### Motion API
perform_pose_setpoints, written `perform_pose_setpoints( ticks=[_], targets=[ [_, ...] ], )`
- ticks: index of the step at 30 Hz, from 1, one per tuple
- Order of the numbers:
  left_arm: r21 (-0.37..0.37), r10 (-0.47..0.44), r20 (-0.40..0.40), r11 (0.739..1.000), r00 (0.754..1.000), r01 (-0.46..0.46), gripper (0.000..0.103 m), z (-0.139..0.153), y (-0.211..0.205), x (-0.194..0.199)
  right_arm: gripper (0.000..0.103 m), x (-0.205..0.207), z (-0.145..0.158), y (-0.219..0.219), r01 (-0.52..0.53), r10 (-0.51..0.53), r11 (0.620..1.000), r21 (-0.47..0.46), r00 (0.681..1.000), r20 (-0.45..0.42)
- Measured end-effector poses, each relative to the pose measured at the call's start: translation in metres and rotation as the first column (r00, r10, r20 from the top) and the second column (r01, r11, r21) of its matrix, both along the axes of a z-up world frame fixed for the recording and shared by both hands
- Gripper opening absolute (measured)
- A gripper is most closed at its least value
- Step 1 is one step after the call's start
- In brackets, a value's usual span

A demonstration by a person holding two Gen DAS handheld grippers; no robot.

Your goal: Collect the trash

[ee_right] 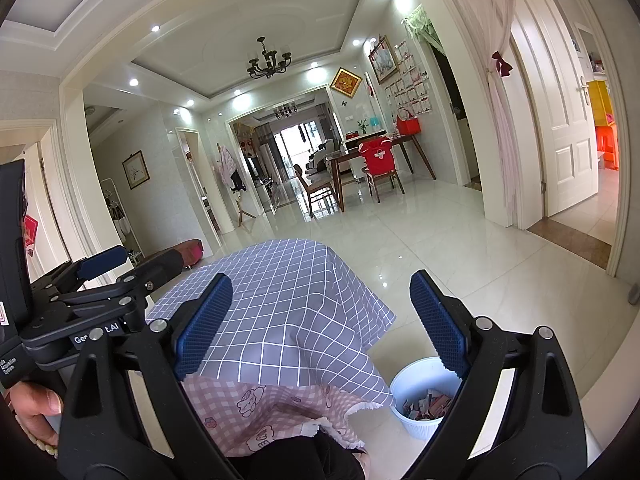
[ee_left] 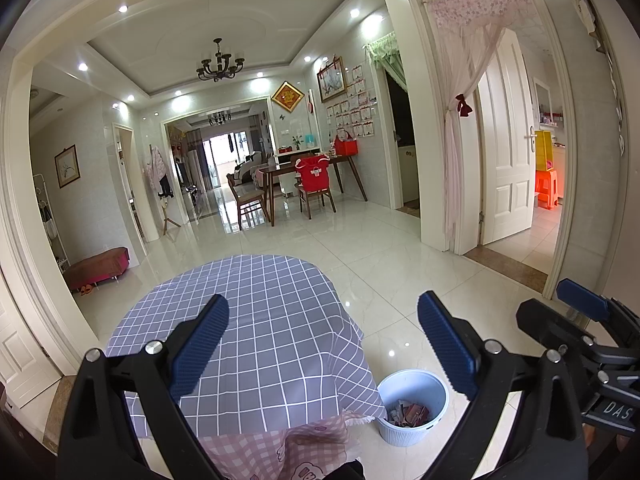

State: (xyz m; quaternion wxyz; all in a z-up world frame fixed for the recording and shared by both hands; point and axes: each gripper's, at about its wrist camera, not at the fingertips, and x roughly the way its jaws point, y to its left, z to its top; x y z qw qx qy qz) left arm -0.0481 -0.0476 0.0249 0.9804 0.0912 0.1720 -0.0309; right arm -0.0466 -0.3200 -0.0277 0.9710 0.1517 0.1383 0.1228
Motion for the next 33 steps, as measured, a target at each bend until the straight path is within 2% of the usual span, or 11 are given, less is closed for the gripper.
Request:
perform_pose_setpoints(
  ticks=[33],
  targets=[
    [0.002,-0.004,-0.003,1.0,1.0,0.004,0.094,-0.0029,0.001,0.0003,0.089,0.0004,0.0006,0.0024,-0.003,0.003,1.0,0.003,1.0,-0.004]
  ],
)
